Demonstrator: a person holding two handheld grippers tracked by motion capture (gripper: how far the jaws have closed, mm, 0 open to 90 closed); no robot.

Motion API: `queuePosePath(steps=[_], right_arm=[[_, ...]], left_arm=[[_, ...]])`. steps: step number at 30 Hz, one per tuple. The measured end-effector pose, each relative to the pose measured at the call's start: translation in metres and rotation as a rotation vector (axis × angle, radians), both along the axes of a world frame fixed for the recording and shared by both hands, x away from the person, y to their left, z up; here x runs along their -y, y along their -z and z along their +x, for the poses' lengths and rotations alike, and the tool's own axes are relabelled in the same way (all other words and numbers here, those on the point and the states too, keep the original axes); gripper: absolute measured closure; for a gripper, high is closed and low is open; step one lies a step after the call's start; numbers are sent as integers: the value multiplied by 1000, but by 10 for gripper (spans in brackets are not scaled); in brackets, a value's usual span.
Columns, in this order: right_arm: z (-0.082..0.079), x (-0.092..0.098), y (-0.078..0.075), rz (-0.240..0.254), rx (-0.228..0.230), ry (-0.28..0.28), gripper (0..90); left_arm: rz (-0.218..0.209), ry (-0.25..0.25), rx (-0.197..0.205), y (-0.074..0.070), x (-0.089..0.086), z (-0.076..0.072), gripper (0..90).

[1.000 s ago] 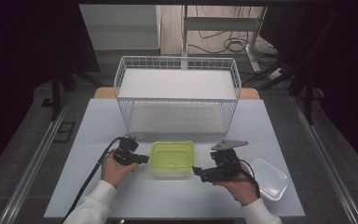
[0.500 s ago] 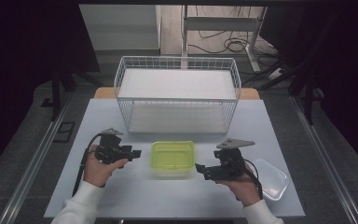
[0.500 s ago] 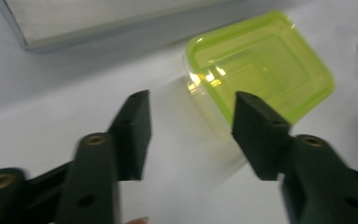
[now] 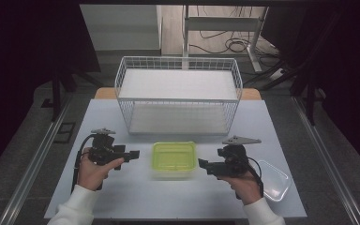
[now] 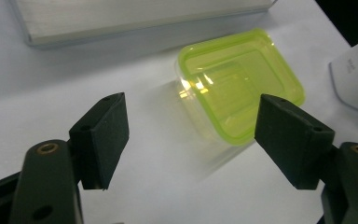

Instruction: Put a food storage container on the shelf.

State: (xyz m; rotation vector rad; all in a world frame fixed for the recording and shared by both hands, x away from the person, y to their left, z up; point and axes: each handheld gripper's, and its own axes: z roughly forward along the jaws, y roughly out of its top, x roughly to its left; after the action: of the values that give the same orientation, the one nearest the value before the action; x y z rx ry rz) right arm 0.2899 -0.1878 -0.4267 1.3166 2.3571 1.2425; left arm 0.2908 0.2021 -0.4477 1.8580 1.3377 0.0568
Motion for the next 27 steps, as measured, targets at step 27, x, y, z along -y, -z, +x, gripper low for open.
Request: queuePosePath(steps=[27], right_arm=[[31,-32,23,-10,-111,58,327]], left_arm=[[-125,75,-102,15,28,22,263]])
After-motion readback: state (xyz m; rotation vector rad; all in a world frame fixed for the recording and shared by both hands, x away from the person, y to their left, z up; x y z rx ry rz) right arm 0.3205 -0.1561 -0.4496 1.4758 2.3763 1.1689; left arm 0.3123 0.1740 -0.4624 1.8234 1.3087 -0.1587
